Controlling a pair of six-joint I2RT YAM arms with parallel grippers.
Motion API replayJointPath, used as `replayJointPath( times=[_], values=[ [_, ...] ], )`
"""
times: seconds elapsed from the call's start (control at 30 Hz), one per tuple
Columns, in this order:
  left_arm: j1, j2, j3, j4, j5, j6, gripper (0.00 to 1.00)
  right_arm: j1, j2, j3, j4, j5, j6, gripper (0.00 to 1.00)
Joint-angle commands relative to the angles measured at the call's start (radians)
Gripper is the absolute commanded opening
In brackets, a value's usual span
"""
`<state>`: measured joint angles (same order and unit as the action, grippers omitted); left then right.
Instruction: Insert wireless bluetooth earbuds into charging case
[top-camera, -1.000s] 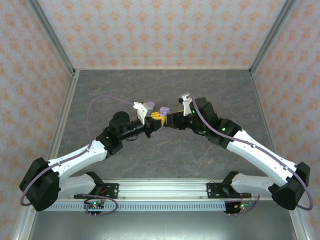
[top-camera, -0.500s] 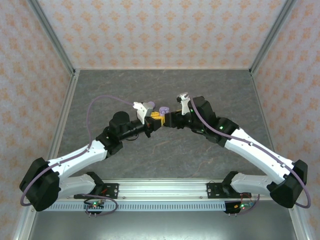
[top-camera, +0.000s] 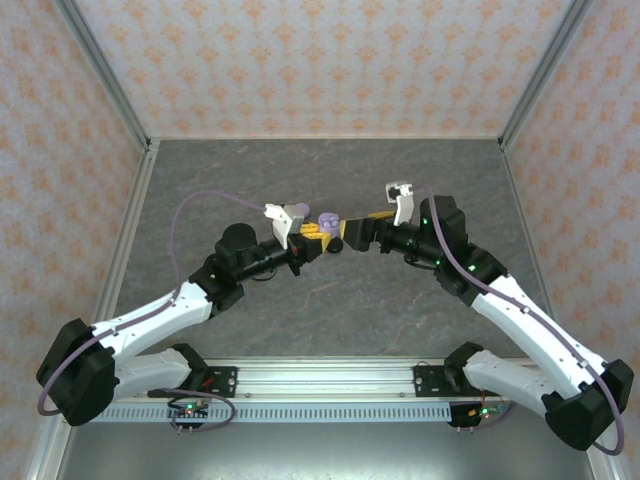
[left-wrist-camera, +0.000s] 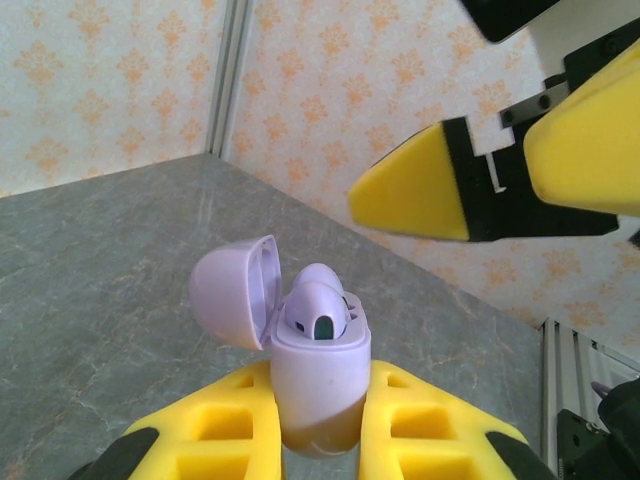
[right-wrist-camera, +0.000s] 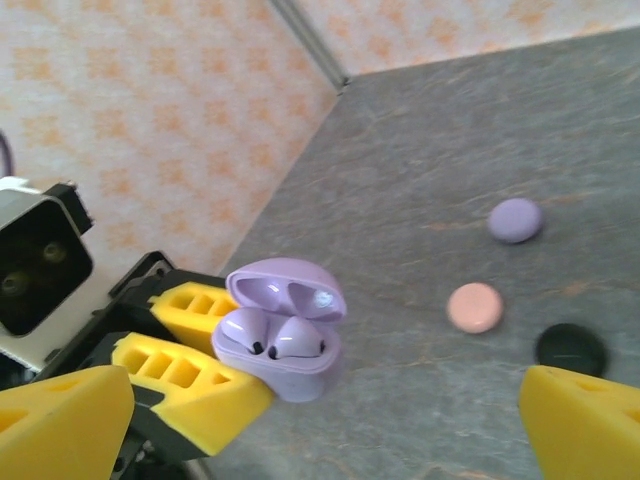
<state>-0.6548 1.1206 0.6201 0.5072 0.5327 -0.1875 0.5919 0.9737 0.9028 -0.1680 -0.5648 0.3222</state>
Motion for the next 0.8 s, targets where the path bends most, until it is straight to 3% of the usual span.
replayJointPath(
  times=[0.0,0.33,0.77],
  values=[
    [-0.008,-0.028,0.003,0.059,0.053,-0.012,0.02,-0.006,0.038,-0.033,0.164,-0.171,0.07,0.99],
    [-0.008,-0.022,0.003,0.045,0.079,-0.015,0.02,-0.006,0.146,0.007,0.349,-0.309,0.132,1.0],
    [-0.008,-0.007,0.01,0.021,0.056,-0.003,0.02,-0.007,0.014,-0.067,0.339,-0.242,0.046,0.96]
  ],
)
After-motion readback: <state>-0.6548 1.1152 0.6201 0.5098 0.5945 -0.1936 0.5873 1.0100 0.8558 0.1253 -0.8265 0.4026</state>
